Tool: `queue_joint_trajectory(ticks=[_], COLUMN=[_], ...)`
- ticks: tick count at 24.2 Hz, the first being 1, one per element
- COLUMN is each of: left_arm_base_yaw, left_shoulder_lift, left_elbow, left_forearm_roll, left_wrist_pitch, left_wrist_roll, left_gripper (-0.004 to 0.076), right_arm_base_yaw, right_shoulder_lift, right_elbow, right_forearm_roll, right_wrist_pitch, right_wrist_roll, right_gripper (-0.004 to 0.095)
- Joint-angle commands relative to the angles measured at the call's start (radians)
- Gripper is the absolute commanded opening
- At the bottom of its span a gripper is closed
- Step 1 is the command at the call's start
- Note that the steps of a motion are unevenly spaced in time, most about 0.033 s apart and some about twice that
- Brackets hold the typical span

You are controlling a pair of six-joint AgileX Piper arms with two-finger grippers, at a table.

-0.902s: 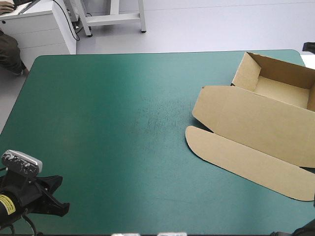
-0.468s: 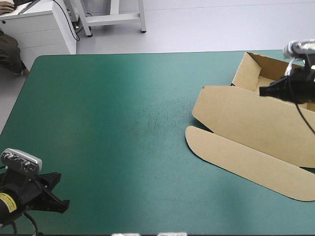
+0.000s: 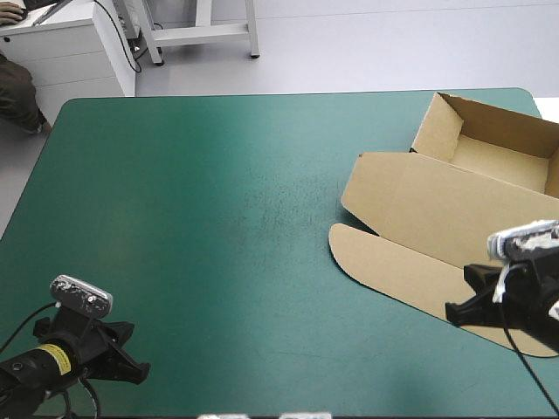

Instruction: Fold the box

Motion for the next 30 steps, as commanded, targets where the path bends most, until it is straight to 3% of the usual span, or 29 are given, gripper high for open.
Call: queue_joint_trajectory(ticks=[1, 7, 12, 21, 30], left_arm_base_yaw=[-0.005, -0.005, -0.005, -0.005, -0.005], left_shoulder_lift=[0.008, -0.014, -0.136, -0.164, -0.164], left_elbow=[0.001, 0.010, 0.013, 0.145, 0.146], left_forearm_roll=[-0.008, -0.039, -0.052, -0.079, -0.100], left_wrist_pitch=[-0.058, -0.069, -0.122, -0.162, -0.166], left_wrist_roll=[0.020, 0.048, 0.075, 0.075, 0.075], left_gripper=[-0.0008, -0.0008, -0.0008, -0.0008, -0.0008], right_arm_base_yaw=[0.001, 0.001, 0.001, 0.001, 0.001], right_shoulder_lift=[-0.093, -0.210, -0.268, -0.270, -0.270], right_elbow=[0.083, 0.274, 0.417, 0.482, 0.482], right_forearm_roll=[0.028, 0.028, 0.036, 0.036, 0.036], right_wrist_pitch=[-0.056, -0.140, -0.197, -0.231, -0.223], right_wrist_roll=[-0.024, -0.056, -0.056, -0.074, -0.074], right_gripper=[-0.0005, -0.0005, -0.0005, -0.0005, -0.0005])
